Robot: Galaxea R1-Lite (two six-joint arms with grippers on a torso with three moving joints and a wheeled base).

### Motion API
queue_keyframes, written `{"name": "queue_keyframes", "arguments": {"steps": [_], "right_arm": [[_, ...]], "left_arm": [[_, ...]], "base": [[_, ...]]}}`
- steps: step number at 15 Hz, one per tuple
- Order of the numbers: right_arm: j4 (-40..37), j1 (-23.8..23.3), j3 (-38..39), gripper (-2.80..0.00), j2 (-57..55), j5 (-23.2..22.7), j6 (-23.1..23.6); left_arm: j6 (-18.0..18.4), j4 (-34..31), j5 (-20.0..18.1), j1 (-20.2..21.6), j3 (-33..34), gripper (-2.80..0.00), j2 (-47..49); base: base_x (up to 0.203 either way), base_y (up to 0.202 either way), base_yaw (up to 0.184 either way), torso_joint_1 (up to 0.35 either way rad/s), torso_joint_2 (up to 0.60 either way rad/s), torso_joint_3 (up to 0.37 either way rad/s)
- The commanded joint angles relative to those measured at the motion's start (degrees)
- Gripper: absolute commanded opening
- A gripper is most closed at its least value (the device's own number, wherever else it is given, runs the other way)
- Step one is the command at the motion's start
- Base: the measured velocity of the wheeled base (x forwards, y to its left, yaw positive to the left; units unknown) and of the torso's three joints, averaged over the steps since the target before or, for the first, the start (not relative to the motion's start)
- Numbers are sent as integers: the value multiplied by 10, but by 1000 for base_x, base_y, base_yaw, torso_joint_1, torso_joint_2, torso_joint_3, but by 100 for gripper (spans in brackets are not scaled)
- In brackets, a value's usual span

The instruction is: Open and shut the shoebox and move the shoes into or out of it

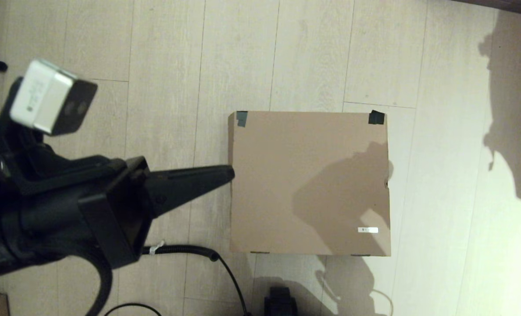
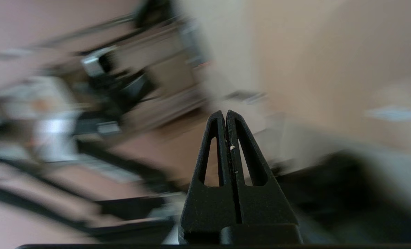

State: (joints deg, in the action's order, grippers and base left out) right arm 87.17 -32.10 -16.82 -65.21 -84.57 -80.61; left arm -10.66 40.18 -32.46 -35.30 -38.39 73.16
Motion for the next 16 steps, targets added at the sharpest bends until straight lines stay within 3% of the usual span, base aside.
{"name": "queue_keyframes", "arguments": {"steps": [1, 4, 8, 10, 14, 16], "right_arm": [[5, -51, 51, -280, 2, -5, 127], [5, -110, 131, -280, 20, -3, 254], [5, -113, 129, -280, 30, -1, 261], [5, -126, 129, -280, 30, 0, 261], [5, -132, 124, -280, 25, 0, 260], [5, -132, 107, -280, -1, 0, 256]], "left_arm": [[75, -7, 15, 3, 26, -280, 1], [77, -7, 21, 8, 25, -280, 3], [81, -9, 26, 8, 26, -280, 1], [82, -15, 83, 10, 26, -280, 1], [110, -19, 271, 51, 40, -280, 18], [110, -26, 324, 66, 45, -280, 41]], "base": [[0, 0, 0, 0, 0, 0], [0, 0, 0, 0, 0, 0], [0, 0, 0, 0, 0, 0], [0, 0, 0, 0, 0, 0], [0, 0, 0, 0, 0, 0], [0, 0, 0, 0, 0, 0]]}}
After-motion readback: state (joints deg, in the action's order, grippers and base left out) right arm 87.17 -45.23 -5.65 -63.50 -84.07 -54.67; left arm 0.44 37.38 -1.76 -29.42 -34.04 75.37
